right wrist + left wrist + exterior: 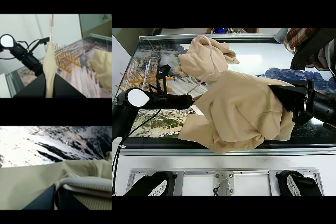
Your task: Fold the clothes and pants, and hang the long-sleeved shirts on hangers.
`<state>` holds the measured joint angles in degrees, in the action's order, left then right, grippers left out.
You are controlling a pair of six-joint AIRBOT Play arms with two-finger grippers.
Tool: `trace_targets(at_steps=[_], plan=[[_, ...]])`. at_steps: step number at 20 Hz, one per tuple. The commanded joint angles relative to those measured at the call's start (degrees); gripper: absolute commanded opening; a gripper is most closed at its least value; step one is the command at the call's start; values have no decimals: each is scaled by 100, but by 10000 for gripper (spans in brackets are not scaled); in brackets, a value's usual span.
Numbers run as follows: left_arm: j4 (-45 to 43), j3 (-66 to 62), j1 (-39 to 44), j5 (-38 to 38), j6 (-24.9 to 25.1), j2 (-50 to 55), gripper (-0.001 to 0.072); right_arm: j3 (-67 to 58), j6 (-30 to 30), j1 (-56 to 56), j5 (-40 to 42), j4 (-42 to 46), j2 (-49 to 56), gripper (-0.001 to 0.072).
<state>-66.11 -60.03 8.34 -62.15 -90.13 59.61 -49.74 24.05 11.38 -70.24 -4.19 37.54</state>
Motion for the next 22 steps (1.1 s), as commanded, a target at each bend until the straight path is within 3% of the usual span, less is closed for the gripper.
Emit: trace_targets(at_steps=[1,10,15,22], plan=[[-542,-280,-13,-177,9,4,25,-7,7,-4,-46,-332,-26,17],[-743,-1403,-428,-1071,42,-7,24,-7,306,-4,-20,754,-26,17],[-837,-2232,275,-1139,35,-474,24,-4,304,-4,417,938,-26,17],[-1099,-2240,1814,-1414,-339,-1097,24,-4,299,-4,894,789,-28,17]])
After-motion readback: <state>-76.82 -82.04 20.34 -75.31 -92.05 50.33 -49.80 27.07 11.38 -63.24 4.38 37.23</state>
